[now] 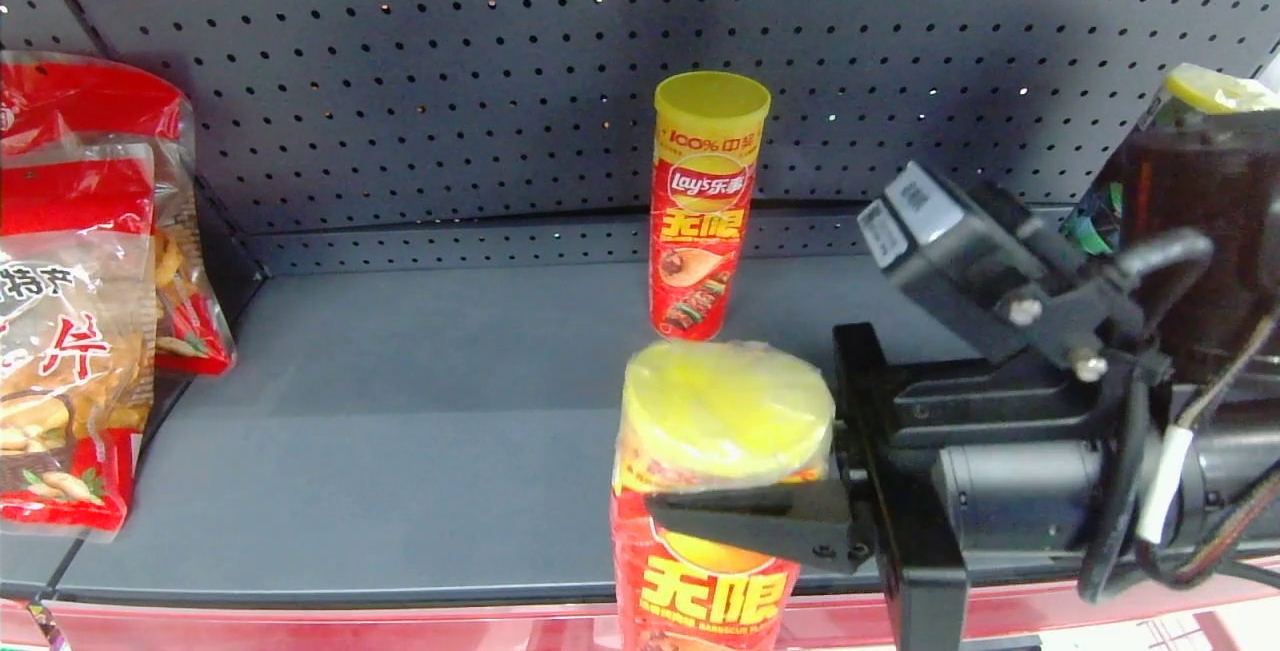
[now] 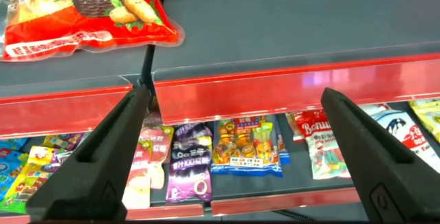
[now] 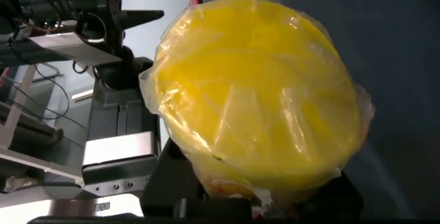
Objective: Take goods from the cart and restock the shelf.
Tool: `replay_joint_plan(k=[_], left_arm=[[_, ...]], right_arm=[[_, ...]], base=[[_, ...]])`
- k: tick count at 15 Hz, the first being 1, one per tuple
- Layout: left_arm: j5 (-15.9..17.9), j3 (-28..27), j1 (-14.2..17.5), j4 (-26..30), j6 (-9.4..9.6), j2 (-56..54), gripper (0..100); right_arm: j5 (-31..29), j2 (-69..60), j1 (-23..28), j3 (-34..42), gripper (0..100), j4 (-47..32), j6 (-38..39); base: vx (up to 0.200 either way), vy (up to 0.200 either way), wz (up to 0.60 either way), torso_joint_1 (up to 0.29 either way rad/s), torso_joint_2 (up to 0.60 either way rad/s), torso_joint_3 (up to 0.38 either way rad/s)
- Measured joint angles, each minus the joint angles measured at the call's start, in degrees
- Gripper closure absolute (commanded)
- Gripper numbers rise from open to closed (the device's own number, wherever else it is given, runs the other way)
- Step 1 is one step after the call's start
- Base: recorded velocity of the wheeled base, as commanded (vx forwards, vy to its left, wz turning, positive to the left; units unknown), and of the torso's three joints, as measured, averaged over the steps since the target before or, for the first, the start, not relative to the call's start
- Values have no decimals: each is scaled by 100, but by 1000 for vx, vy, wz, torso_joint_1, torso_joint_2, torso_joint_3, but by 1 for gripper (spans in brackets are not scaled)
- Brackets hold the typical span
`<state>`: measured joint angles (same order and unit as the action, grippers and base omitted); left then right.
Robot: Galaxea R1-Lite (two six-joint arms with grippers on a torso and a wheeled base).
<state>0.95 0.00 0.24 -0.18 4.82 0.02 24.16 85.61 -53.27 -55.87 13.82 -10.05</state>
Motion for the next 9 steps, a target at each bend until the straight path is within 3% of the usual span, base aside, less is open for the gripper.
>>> replay_joint_plan(k=[9], left_arm=[[24,0,-2,-9,20,0,0]], right_arm=[[-73,-286,247,-358,100,-15,112]], base=[[0,0,0,0,0,0]])
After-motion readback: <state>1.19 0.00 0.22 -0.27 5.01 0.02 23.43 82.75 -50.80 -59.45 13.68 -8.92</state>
